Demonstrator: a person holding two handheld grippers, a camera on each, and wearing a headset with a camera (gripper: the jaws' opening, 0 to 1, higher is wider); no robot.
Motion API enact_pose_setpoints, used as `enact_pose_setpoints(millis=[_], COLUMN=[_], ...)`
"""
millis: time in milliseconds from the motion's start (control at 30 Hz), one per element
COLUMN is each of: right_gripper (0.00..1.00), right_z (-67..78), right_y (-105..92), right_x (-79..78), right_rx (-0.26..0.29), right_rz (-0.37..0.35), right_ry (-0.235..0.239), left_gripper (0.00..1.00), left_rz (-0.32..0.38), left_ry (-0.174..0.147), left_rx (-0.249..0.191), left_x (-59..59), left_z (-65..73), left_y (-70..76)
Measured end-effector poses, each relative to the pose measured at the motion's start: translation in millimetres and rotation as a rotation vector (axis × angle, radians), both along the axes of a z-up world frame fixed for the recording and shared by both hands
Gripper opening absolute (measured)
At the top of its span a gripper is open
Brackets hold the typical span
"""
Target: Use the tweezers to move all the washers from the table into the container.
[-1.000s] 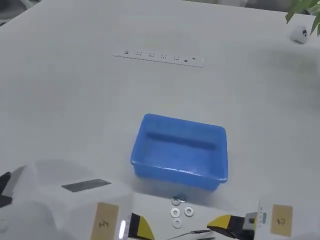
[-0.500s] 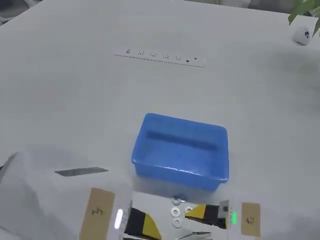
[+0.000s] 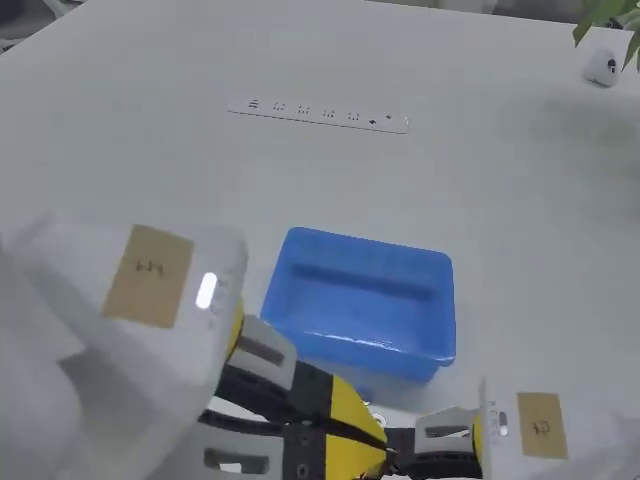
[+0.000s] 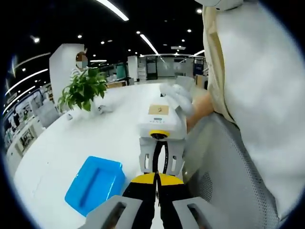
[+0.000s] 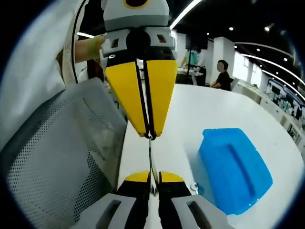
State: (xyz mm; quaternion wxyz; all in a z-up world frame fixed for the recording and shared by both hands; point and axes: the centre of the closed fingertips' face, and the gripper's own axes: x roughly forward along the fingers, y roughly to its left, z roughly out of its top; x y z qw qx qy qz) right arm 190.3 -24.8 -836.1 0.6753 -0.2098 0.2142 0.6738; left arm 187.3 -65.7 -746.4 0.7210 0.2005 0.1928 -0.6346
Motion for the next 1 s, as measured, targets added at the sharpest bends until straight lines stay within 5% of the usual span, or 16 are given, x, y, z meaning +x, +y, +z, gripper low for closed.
enact_pose_setpoints(millis=[333, 767, 1000], right_gripper=[0.01, 0.01, 0.01], right_z=[-1.8, -6.5, -5.5], right_y=[9.5, 0.1, -4.1], right_x=[3.7, 25.0, 34.2], right_rx=[0.015, -0.036, -0.027], right_rz=[0.016, -0.045, -0.080], right_ry=[0.003, -0.090, -0.088], left_gripper=[0.00, 0.00, 0.14], left_rz=[0.098, 0.168, 0.187], left_ry=[0.011, -0.002, -0.011], left_rx=[-0.023, -0.088, -0.088], left_x=[9.3, 21.0, 32.7], left_z=[-1.2, -1.3, -0.8], left_y=[10.5, 11.3, 14.3])
